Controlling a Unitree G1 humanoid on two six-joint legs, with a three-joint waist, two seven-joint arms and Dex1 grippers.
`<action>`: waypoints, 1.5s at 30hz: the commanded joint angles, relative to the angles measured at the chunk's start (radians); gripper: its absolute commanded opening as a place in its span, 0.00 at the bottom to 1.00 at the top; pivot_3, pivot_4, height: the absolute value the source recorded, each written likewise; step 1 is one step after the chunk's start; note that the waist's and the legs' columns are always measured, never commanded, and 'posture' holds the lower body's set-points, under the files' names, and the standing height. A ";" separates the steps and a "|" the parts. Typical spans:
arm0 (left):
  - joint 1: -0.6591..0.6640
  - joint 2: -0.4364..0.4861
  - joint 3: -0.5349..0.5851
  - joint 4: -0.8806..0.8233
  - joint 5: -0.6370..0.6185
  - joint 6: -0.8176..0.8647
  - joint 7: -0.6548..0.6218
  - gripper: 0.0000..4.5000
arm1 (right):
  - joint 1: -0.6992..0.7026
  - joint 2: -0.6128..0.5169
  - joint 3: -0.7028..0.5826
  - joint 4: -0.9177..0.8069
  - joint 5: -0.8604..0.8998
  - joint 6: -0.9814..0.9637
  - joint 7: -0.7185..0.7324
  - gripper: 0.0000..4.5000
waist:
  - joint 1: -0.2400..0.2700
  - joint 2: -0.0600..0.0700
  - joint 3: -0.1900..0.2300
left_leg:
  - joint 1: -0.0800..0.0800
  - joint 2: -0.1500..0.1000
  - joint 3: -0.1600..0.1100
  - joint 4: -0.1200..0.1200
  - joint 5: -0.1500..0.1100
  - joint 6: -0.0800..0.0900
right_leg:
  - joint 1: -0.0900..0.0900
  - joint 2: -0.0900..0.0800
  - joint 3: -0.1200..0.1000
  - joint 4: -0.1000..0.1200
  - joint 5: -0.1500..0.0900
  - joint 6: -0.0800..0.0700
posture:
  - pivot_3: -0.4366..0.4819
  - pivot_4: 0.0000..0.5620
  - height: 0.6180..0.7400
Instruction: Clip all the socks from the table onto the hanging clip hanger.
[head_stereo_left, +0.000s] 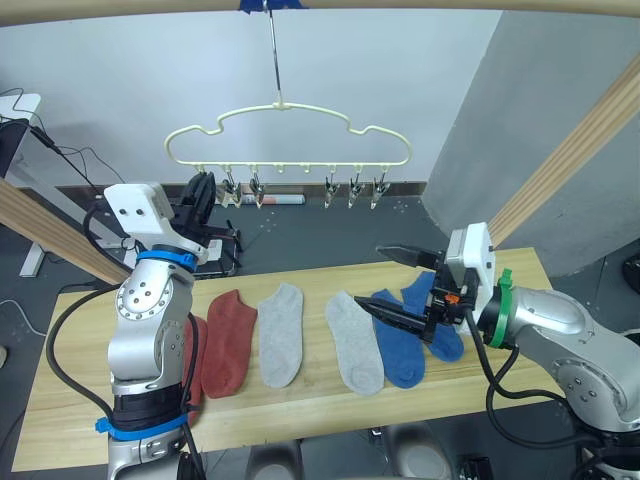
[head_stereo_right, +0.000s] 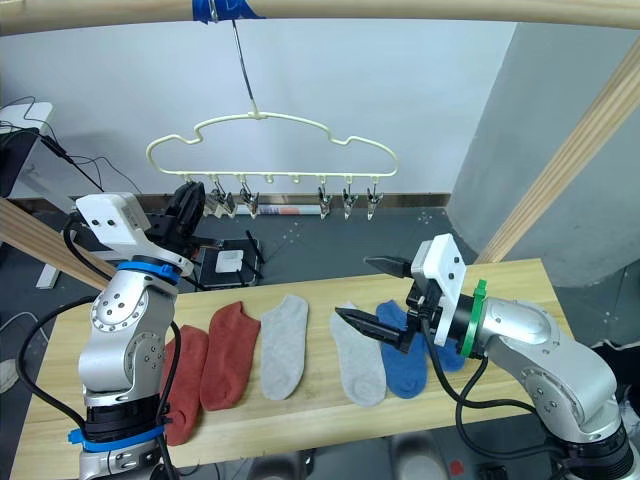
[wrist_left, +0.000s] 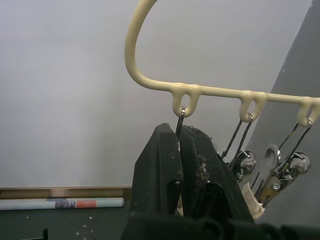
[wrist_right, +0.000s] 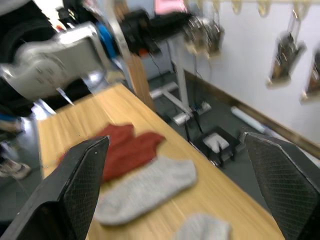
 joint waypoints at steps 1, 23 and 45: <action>0.004 0.018 0.011 -0.062 -0.013 0.001 -0.009 0.00 | 0.074 -0.015 0.045 0.027 -0.164 -0.038 -0.084 1.00 | 0.002 0.000 0.001 | 0.000 0.000 0.000 0.000 0.000 0.000 | 0.000 0.000 0.000 0.000 0.000 0.000 | 0.29 0.61 1.00; 0.025 0.051 0.014 -0.127 -0.017 0.070 -0.041 0.00 | 0.197 0.131 -0.001 0.597 -0.510 -0.257 -0.222 1.00 | 0.003 0.001 0.028 | -0.001 0.000 0.003 -0.001 0.001 -0.003 | -0.003 0.000 0.004 0.000 0.000 0.001 | 0.34 0.66 1.00; 0.035 0.063 0.014 -0.132 -0.055 0.095 -0.080 0.00 | 0.125 0.188 -0.027 0.682 -0.514 -0.181 -0.177 0.40 | 0.004 0.001 0.032 | -0.001 0.000 0.003 0.000 0.001 -0.004 | -0.003 0.000 0.004 0.000 0.000 0.002 | 0.34 0.65 1.00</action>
